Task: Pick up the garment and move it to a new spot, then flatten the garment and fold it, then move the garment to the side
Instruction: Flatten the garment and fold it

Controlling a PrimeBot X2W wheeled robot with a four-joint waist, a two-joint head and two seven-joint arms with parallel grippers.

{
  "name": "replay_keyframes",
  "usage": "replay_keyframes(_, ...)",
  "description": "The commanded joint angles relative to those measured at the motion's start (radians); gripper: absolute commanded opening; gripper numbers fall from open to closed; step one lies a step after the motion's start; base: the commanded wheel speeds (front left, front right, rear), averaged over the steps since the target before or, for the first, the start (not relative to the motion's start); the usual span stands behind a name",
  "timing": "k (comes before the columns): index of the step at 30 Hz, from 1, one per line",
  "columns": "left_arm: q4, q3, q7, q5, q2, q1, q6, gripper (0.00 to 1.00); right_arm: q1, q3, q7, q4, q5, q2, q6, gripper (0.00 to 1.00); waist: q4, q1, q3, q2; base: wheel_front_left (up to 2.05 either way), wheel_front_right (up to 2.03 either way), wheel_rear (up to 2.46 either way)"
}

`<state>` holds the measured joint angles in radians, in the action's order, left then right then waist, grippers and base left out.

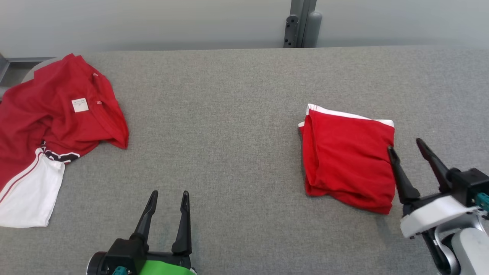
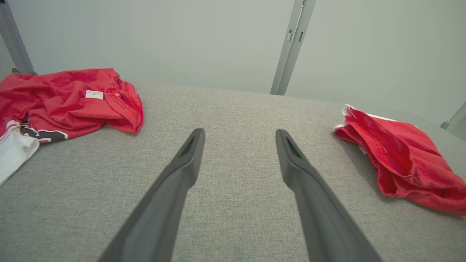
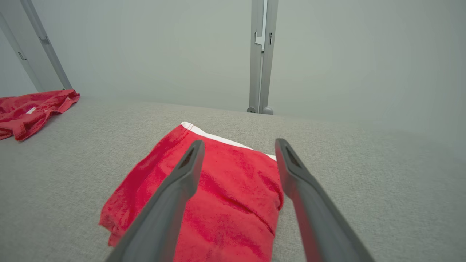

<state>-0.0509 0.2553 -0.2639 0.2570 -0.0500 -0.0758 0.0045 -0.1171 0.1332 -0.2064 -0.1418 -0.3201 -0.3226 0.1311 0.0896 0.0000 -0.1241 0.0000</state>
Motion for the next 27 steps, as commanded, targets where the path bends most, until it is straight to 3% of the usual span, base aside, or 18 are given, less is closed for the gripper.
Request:
replay_keyframes(1, 0.003, -0.012, 0.0, -0.005, -0.001, -0.021, 0.005, 1.0, 0.03, -0.034, -0.028, -0.011, 0.029, 0.004, -0.001, 1.0, -0.016, 0.0, 0.026, 0.0, 0.0, 0.0, 0.0)
replay_keyframes(5, 0.0, -0.035, 0.0, -0.009, -0.001, -0.049, 0.004, 1.0, 0.099, -0.124, -0.058, -0.036, 0.097, 0.017, -0.001, 1.0, -0.02, 0.0, 0.059, 0.0, 0.0, 0.0, 0.0)
replay_keyframes(14, -0.001, -0.079, -0.001, -0.023, -0.001, -0.092, -0.004, 1.0, 0.226, -0.307, -0.059, 0.05, 0.181, 0.112, -0.001, 1.0, 0.004, 0.0, 0.106, 0.0, 0.0, 0.0, 0.0)
replay_keyframes(27, 0.0, -0.093, 0.0, -0.015, -0.001, -0.098, -0.007, 1.0, 0.227, -0.323, -0.059, 0.05, 0.195, 0.158, -0.001, 1.0, 0.015, 0.0, 0.115, 0.0, 0.0, 0.0, 0.0)
